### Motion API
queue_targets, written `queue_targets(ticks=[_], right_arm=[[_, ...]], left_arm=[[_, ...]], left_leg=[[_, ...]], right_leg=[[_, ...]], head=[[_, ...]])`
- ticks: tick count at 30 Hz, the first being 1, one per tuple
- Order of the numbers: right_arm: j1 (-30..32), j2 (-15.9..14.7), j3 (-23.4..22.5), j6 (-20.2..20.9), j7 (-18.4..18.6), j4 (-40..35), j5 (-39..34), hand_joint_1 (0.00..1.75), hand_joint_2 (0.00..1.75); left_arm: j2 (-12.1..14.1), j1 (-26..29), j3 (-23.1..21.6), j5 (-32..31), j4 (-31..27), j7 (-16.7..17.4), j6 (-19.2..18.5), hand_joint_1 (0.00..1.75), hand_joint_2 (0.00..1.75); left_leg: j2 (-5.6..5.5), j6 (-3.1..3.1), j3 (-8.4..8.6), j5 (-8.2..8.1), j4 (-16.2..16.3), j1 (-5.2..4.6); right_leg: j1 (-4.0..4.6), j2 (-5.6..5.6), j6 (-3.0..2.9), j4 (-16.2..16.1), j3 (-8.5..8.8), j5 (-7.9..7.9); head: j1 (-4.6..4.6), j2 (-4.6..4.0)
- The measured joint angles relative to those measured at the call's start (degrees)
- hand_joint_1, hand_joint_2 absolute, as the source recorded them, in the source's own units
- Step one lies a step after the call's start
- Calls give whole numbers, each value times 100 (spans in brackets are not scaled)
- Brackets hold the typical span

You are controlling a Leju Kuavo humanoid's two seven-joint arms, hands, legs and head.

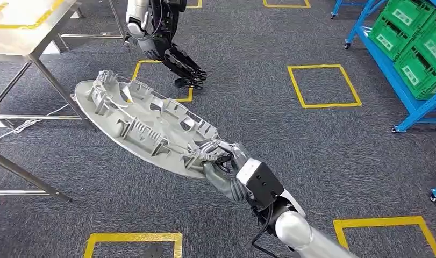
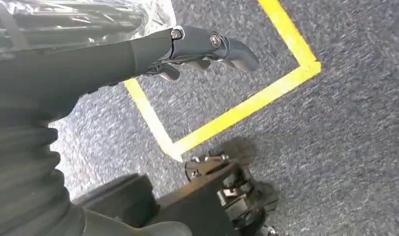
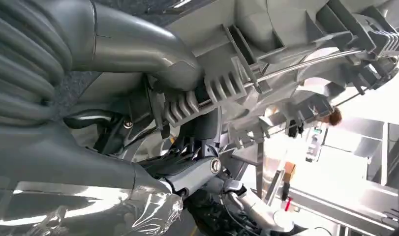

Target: Take the parts from the cabinet and place them on the table.

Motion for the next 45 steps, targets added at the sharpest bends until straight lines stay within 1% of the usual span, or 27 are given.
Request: queue_targets(ticks=[2,4,5,6,8,9,10,11,14,15,16,19,20,21,24,25,28,30,31,33,35,36,37,39,40,42,45], right_arm=[[-6,2,-2,2,-2,-2,0,175,175],[-6,2,-7,2,-2,-2,0,175,175],[-4,2,-7,6,-2,-2,0,175,175],[-3,2,-7,9,0,-2,0,175,175],[-4,2,-7,11,2,-2,0,175,175],[-7,2,-7,11,0,-2,0,175,175],[-14,2,-11,11,-2,-4,0,175,175],[-19,2,-15,11,-2,-4,0,175,175],[-27,2,-31,11,-2,-7,0,175,175],[-30,2,-37,11,0,-7,0,175,175],[-33,2,-39,11,-2,-9,0,175,175],[-26,0,-39,11,-4,-9,0,175,175],[-20,0,-39,9,-4,-9,0,175,175],[-18,0,-39,9,-2,-7,0,175,175],[-20,0,-42,4,-2,-7,0,175,175],[-20,0,-42,4,-4,-4,0,175,175],[-24,-2,-44,-11,-9,-7,0,175,175],[-24,2,-48,-28,-9,-7,0,175,175],[-17,2,-50,-35,-9,-7,0,175,175],[-16,2,-52,-39,-22,-7,0,175,175],[-11,2,-52,-44,-22,-7,0,175,175],[-7,2,-52,-44,-22,-7,0,175,175],[-2,2,-52,-44,-22,-4,0,175,175],[-1,2,-52,-42,-20,-4,0,175,175],[-1,2,-55,-42,-22,-4,0,175,175],[-5,2,-66,-46,-24,-7,0,175,175],[-4,2,-70,-52,-22,-7,0,175,175]], left_arm=[[0,-31,-2,-15,-9,0,0,0,175],[-2,-47,0,-24,-13,0,0,0,175],[-2,-41,-2,-26,-13,2,0,0,175],[0,-35,-2,-26,-13,18,0,0,175],[4,-42,-2,-31,-13,18,0,0,175],[7,-52,-2,-31,-15,17,0,0,175],[-6,-69,-2,-31,-22,17,0,0,175],[-4,-86,-2,-31,-22,17,-2,0,175],[4,-66,-2,-29,-22,17,0,0,175],[4,-65,-2,-29,-22,18,0,0,175],[2,-75,-2,-31,-22,20,0,0,175],[0,-90,-2,-29,-22,17,0,0,175],[0,-84,-2,-29,-22,17,0,0,175],[2,-82,-2,-26,-22,20,0,0,175],[-2,-91,-2,-24,-22,17,0,0,175],[-13,-88,-2,-22,-22,17,0,0,175],[-11,-79,-2,-13,-24,20,11,0,175],[25,-49,-2,-7,-18,20,15,0,175],[16,-42,-4,-7,-26,17,18,0,175],[11,-64,-4,0,-26,17,17,0,175],[11,-57,-4,9,-26,17,28,0,175],[11,-45,-4,9,-26,15,33,0,175],[13,-41,-4,4,-26,15,46,0,175],[18,-50,-4,-33,-26,15,113,0,175],[13,-56,-4,-39,-31,13,133,0,175],[4,-80,-4,-59,-33,9,162,0,175],[13,-50,-9,-138,-29,4,308,0,175]], left_leg=[[226,-76,-237,-328,574,41],[283,-132,-639,-649,1413,87],[291,-152,-708,-623,1526,107],[297,-168,-646,-484,1397,124],[356,-178,-221,-6,559,145],[526,-178,49,187,32,144],[675,-164,101,78,-70,69],[619,-44,96,78,-85,79],[501,83,67,88,-105,58],[471,126,81,103,-125,93],[436,158,78,102,-125,89],[316,208,79,89,-122,56],[261,216,82,83,-120,40],[209,220,90,80,-116,31],[34,208,127,57,-99,18],[4,189,108,52,-98,23],[-121,83,22,99,-93,69],[-198,13,53,111,-120,31],[-38,-20,-4,3,-23,10],[220,-96,-351,-407,791,46],[283,-140,-697,-617,1495,75],[291,-149,-713,-562,1509,86],[297,-157,-611,-382,1290,100],[407,-156,-81,135,273,115],[585,-145,76,98,-31,91],[569,7,109,81,-98,47],[459,121,84,96,-114,27]], right_leg=[[-7,-107,-32,-10,45,-16],[-7,-229,-42,-6,63,-34],[-14,-275,-30,-5,68,-43],[-22,-316,-14,-3,78,-57],[-40,-399,30,12,116,-93],[-39,-431,70,22,148,-125],[20,-468,109,36,140,-148],[21,-494,138,38,133,-150],[5,-612,231,-3,182,-160],[-22,-530,268,37,171,-242],[-27,-337,266,234,91,-392],[-17,-162,249,1541,-551,-962],[-13,-160,240,1787,-701,-954],[-6,-158,221,1716,-701,-809],[12,-23,120,453,-208,13],[10,188,81,262,-102,-5],[53,110,87,97,-78,-36],[-1,14,32,10,-34,1],[-22,-30,17,-29,15,8],[-22,-141,-13,-33,55,-5],[-19,-248,-21,-23,62,-22],[-22,-293,-14,-20,66,-30],[-23,-330,-3,-16,74,-39],[-32,-411,42,6,112,-80],[-18,-438,78,7,123,-102],[31,-493,139,20,108,-108],[17,-597,215,-19,156,-110]], head=[[-81,0],[-86,0],[-86,0],[-86,0],[-88,0],[-90,0],[-107,0],[-110,0],[-75,0],[-53,0],[-35,0],[19,0],[15,0],[17,0],[19,0],[9,0],[8,0],[8,0],[-21,0],[-108,0],[-114,0],[-116,0],[-118,0],[-116,0],[-114,0],[-121,0],[-101,0]])
